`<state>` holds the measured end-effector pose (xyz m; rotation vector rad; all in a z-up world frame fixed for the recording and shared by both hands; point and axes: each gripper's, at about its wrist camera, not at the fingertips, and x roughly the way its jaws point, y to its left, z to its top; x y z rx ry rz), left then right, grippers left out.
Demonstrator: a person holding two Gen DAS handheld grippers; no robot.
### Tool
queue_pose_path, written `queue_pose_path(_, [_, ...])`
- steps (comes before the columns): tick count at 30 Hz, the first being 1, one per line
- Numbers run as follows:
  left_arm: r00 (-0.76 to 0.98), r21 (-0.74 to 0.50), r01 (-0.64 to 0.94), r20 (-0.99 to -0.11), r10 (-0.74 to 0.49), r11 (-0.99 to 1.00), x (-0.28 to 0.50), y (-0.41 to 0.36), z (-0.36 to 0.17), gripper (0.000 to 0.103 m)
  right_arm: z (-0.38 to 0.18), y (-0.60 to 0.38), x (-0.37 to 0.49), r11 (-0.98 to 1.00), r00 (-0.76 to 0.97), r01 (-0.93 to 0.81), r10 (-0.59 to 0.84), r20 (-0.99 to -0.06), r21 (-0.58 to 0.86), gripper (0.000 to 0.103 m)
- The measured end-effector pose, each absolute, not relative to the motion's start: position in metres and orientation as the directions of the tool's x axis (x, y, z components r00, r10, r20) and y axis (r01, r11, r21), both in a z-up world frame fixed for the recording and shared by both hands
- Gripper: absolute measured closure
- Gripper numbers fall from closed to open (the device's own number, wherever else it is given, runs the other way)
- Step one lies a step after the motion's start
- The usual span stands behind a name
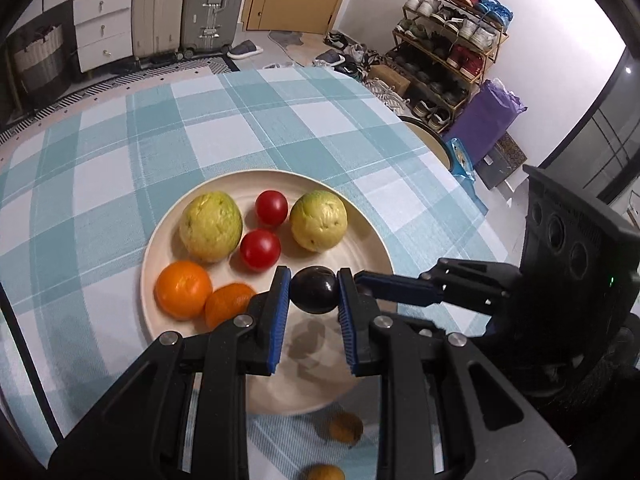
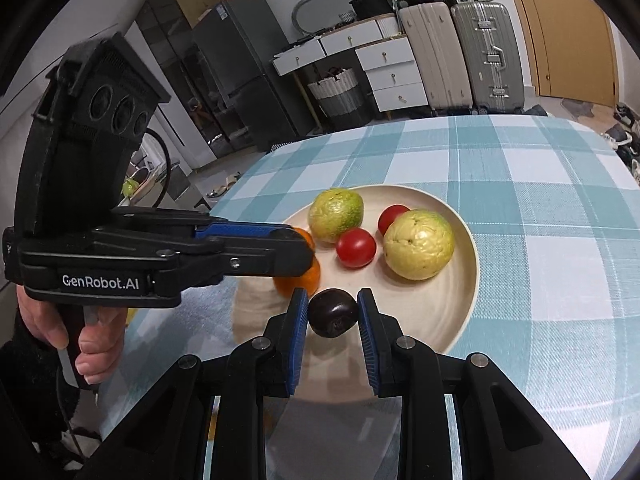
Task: Organize fruits
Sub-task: 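Carry both dark plums up and onto the cream plate, then open both tools to release the plums on the plate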
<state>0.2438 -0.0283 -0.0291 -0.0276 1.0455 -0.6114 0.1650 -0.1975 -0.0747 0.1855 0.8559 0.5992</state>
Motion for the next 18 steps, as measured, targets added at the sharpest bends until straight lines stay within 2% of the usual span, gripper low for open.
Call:
queue_pose_path(6, [0.323, -0.331, 0.452, -0.805, -0.498, 0.828, 0.269, -0.039, -0.042, 0.082, -0.081, -0.193, 0.179, 0.821, 0.491, -0.417, 0.565, -0.663, 0.391, 0.077])
queue_pose_path(9, [0.317, -0.354, 0.449, -0.796, -0.516, 0.821, 0.277, -0.042, -0.045, 0.082, -0.083, -0.192, 0.184, 0.824, 0.499, -0.405, 0.562, -0.66, 0.395, 0.067])
queue_pose_path(11, [0.308, -0.374, 0.444, -0.79, -0.53, 0.814, 0.281, -0.042, -0.046, 0.08, -0.082, -0.194, 0.184, 0.822, 0.509, -0.401, 0.566, -0.648, 0.403, 0.054])
queue_pose_path(15, [0.327, -0.393, 0.431, -0.771, -0.546, 0.812, 0.28, -0.035, -0.04, 0.075, -0.076, -0.199, 0.177, 0.823, 0.532, -0.408, 0.565, -0.63, 0.394, 0.05])
queue_pose_path(18, [0.352, -0.393, 0.427, -0.757, -0.55, 0.814, 0.272, -0.028, -0.031, 0.064, -0.073, -0.205, 0.168, 0.824, 0.543, -0.407, 0.565, -0.621, 0.394, 0.046])
